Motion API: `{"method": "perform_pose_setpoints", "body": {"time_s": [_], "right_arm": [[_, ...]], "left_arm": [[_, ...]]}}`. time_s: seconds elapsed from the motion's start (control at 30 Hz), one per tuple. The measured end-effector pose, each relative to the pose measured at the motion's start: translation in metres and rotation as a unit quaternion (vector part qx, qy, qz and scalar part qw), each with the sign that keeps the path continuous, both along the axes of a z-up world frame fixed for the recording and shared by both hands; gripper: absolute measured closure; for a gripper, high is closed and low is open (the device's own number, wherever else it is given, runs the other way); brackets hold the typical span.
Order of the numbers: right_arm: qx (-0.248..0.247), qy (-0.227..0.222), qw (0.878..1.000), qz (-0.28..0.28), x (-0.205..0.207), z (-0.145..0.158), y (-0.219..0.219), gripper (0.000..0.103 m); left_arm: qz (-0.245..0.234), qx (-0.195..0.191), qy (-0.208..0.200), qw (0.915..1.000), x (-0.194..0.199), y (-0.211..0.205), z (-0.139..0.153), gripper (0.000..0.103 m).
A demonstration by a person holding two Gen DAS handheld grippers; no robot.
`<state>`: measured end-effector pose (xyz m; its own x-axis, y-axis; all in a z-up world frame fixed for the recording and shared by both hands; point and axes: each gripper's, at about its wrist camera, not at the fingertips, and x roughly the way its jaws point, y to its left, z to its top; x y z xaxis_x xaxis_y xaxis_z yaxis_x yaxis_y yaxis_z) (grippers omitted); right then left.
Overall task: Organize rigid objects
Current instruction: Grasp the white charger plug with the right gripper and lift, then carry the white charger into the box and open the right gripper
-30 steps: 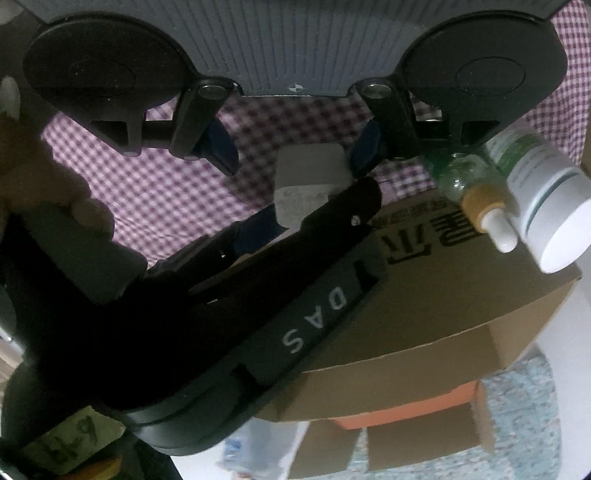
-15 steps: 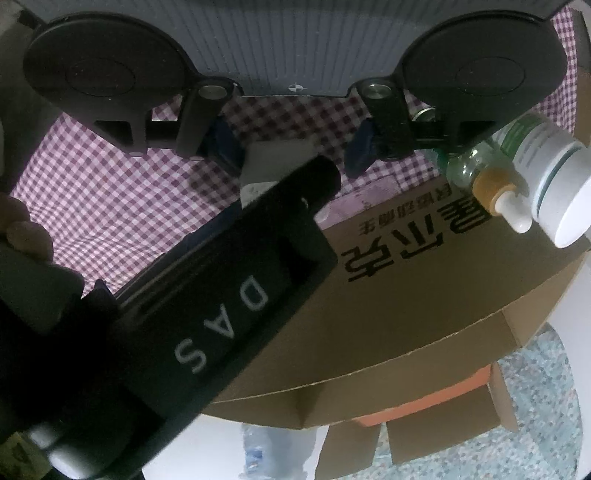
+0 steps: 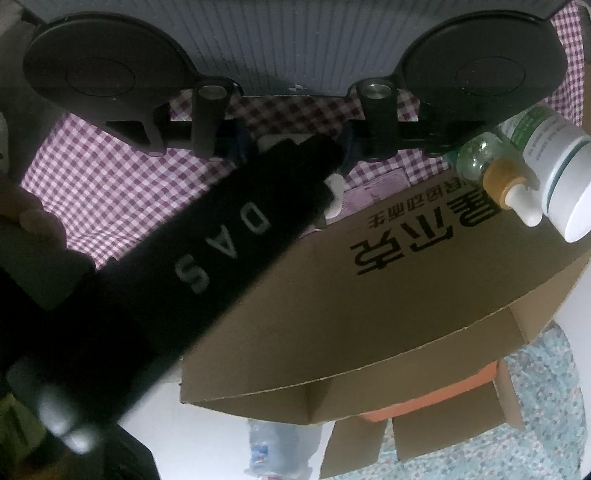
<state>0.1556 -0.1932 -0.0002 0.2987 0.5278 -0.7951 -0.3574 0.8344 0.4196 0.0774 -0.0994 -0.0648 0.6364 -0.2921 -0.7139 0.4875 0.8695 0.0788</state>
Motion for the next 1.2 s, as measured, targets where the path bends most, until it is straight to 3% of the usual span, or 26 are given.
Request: {"method": "perform_pose_setpoints", "body": {"time_s": [0.4,0.77,1.0,1.2], "right_arm": [[-0.013,-0.038,0.999,0.007,-0.013,0.020,-0.002,0.062],[-0.009,-0.138,0.990,0.024,-0.023,0.100,-0.006,0.063],[-0.025,-0.191,0.980,0.046,0.009,0.137,-0.003,0.062],[-0.023,-0.146,0.987,0.061,0.080,0.125,-0.008,0.062]], "left_arm": [[0.009,-0.006,-0.021,0.9997,-0.013,0.006,0.024,0.061],[0.030,-0.005,-0.101,0.9945,-0.015,-0.001,0.100,0.061],[0.058,-0.014,-0.125,0.9903,0.023,-0.010,0.121,0.061],[0.083,-0.003,-0.081,0.9933,0.075,-0.017,0.109,0.061]]}}
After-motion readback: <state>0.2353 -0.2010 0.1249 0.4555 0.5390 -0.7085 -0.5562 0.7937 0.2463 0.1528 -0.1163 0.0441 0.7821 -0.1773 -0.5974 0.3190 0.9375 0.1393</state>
